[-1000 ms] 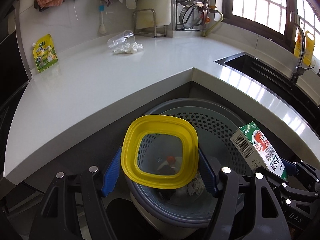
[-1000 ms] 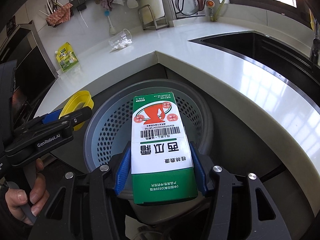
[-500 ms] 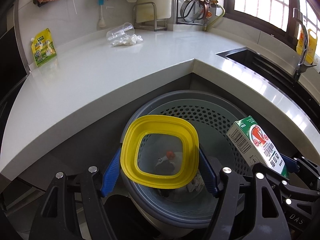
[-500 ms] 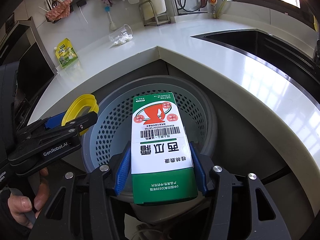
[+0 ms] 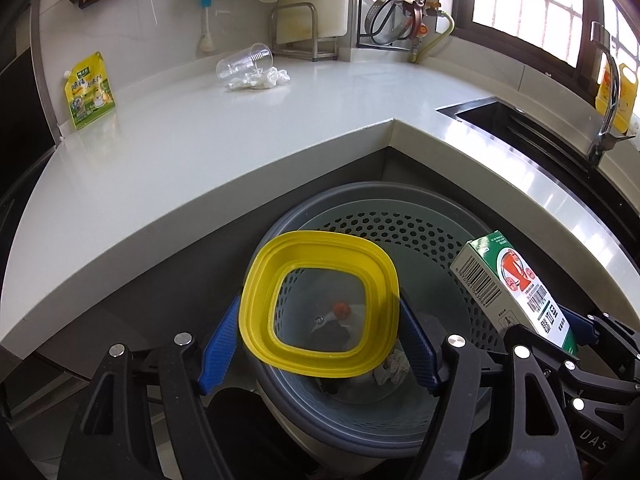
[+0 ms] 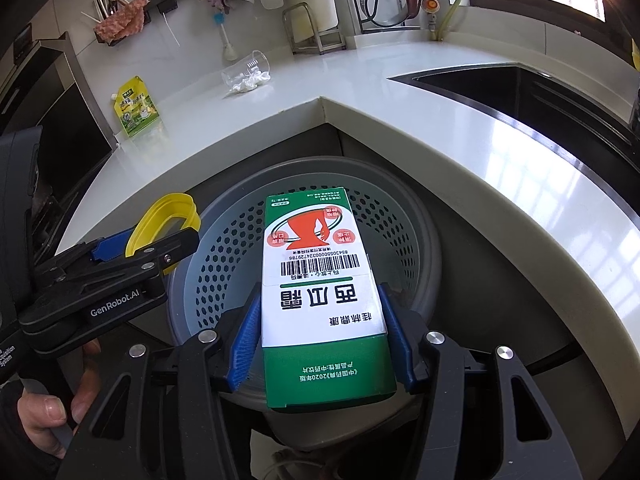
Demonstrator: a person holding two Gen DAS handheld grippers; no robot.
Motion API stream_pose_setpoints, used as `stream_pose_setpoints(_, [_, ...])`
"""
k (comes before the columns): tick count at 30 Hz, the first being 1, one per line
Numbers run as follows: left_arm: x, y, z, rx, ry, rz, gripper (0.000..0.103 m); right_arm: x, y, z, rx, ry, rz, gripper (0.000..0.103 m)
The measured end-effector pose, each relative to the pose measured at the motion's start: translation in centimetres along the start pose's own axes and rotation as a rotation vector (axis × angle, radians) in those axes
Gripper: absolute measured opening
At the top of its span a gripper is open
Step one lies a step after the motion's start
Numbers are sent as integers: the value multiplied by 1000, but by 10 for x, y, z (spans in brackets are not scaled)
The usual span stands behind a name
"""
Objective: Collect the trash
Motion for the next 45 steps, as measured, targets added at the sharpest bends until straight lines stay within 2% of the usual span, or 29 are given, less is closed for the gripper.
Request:
stream_pose_setpoints(2, [0, -1, 1, 1, -7, -3, 78, 1, 0, -1, -1, 7, 0, 59])
stream_pose_setpoints(3, [0, -1, 0, 2, -6, -7, 80, 1, 0, -2, 4, 12, 1, 68])
stream_pose_setpoints(4, [1, -2, 0, 2, -3, -9, 82, 2, -1, -3, 8, 18, 1, 71])
stream_pose_setpoints(20, [1, -9, 0, 3, -10, -20, 84, 4, 3, -3, 27, 20, 28, 71])
stream_pose_setpoints(29, [14, -34, -9, 26, 22, -52, 89, 15, -2, 2, 51, 35, 48, 71])
stream_pose_setpoints(35, [32, -65, -17, 64, 55, -82, 92, 37, -16, 10, 59, 43, 6, 71])
stream_pose_setpoints(45, [83, -115, -20, 91, 109, -99, 93, 100, -50, 33, 105, 73, -52, 71])
Point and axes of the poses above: each gripper's, at about its wrist camera, not at the fingertips, and z roughly the way its jaws point, y to its right, x to its top, the point moved 4 cm from there along z, roughly the way its jaws point, and after that the axes turned 2 degrees about z, right-handed, at the moved point
